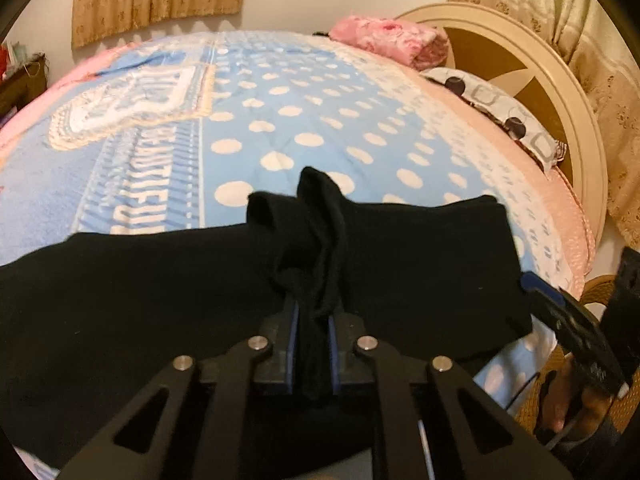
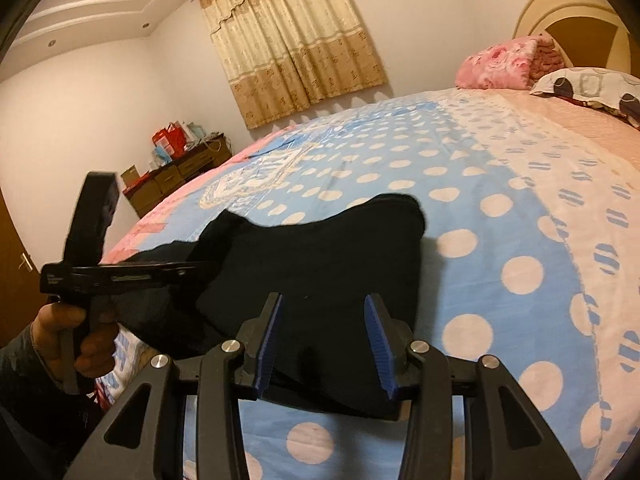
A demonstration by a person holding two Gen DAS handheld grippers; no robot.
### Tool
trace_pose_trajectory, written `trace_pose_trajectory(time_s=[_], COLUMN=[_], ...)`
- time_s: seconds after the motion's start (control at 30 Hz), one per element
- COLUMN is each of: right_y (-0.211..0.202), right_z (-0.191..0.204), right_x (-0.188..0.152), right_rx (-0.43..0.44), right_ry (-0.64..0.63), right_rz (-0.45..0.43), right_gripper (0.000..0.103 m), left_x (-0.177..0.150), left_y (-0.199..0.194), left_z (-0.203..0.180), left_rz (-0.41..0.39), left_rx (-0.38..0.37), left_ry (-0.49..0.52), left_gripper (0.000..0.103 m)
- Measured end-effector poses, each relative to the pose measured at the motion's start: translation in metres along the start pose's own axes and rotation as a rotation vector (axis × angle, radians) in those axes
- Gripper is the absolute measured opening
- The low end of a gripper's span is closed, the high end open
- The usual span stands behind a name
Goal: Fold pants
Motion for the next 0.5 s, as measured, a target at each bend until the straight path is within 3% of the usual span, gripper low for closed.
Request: trace_pose_trajectory(time_s=[0.13, 0.3, 0.4, 0.5], right_y=[-0.004, 0.008, 0.014, 0.009], right_z=[-0.007, -0.003, -0.002, 0.007], right_x=[0.004, -0.002, 0.0, 0.015], right_rx=[-0.017, -0.025, -0.058, -0.013], right_ry=[0.012, -0.015, -0.022, -0.023], right_rz=[-0.026, 0.011, 0.028, -0.006], right_gripper=[0.044, 0.045, 0.045, 0.045], left_x=[-0.008, -0.027, -0.024, -0.026], left_y=[-0.024, -0.006, -0.009, -0.007], left_z=[-0.002, 0.023, 0.023, 0.025], left_rz=[-0.047, 0.019, -0.005, -0.006], left_rx=[-0.013, -0.004, -0.018, -0.027], left_ry=[-0.018, -0.11, -0.117, -0.132], left_gripper=[0.013, 0.013, 0.013, 0.014])
Point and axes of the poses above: each gripper's, at about its wrist camera, not at the fingertips, and y roughly the way its jaws point, z to its left, x to its top, the point moved 8 cm from there along y, roughly the way its jaws point, and after that the axes turned 13 degrees about -x, right-handed, at the moved point
